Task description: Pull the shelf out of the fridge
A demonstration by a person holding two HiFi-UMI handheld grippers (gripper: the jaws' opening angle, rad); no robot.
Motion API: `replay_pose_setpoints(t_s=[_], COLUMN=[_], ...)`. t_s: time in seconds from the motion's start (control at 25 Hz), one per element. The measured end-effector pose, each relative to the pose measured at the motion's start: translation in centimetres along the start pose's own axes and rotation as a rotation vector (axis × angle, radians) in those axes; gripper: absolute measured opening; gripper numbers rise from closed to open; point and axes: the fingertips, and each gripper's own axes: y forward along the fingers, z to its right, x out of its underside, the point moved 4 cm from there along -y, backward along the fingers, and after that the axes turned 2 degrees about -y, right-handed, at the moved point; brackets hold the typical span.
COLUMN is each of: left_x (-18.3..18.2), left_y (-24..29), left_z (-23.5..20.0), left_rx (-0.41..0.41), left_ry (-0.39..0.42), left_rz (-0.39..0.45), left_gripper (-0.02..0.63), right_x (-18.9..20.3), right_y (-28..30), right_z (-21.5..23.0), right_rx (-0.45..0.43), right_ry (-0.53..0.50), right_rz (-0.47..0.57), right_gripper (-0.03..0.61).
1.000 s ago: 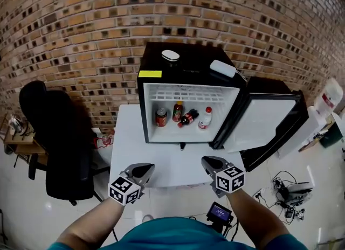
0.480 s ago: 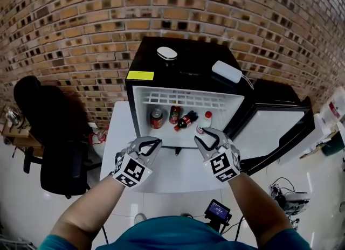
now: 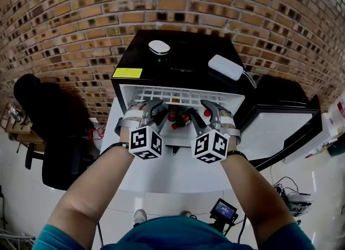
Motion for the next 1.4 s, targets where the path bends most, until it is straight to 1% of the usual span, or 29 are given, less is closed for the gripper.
replay_pose_setpoints(t_s=[0.16,0.24,0.4,0.56,0.84,0.88,0.96,1.04,1.16,1.4], left_x=[1.2,1.5,1.9,2.2,2.3,2.3,2.3,2.3,2.2,2.0], left_y=[2.6,3.5,4.4,5.0,5.7,5.7,5.7,5.6,5.6,5.4], left_z=[-0.5,-0.4,-0.5,-0.7,-0.8,-0.8,-0.9,-1.0,-1.1,-1.2], left_rx=[0.000,0.004,0.001,0.010,-0.002,-0.007,-0.021,-0.030,-0.039,-0.053], left_ry=[0.118,0.153,0.158,0.169,0.202,0.211,0.231,0.256,0.277,0.284], left_rz=[-0.060,-0.074,-0.095,-0.107,-0.125,-0.127,-0.130,-0.132,-0.137,-0.159], left_gripper=[0.127,0.127,0.127,0.127,0.124,0.121,0.075,0.066,0.057,0.054], right_x=[0.5,0.9,1.4,1.8,2.1,2.2,2.2,2.1,2.1,2.1], right_y=[2.0,2.7,3.9,4.8,5.7,5.8,5.8,5.8,5.8,5.6], right_z=[-0.1,-0.2,-0.4,-0.9,-0.7,-0.6,-0.3,0.2,0.4,0.4], right_rx=[0.013,0.016,0.011,0.002,0.030,0.037,0.051,0.058,0.062,0.074], right_ry=[-0.047,-0.073,-0.078,-0.088,-0.124,-0.127,-0.122,-0.117,-0.138,-0.149], right_rz=[-0.067,-0.097,-0.145,-0.164,-0.197,-0.202,-0.207,-0.208,-0.211,-0.225], right_gripper=[0.207,0.207,0.207,0.207,0.204,0.194,0.155,0.093,0.081,0.080])
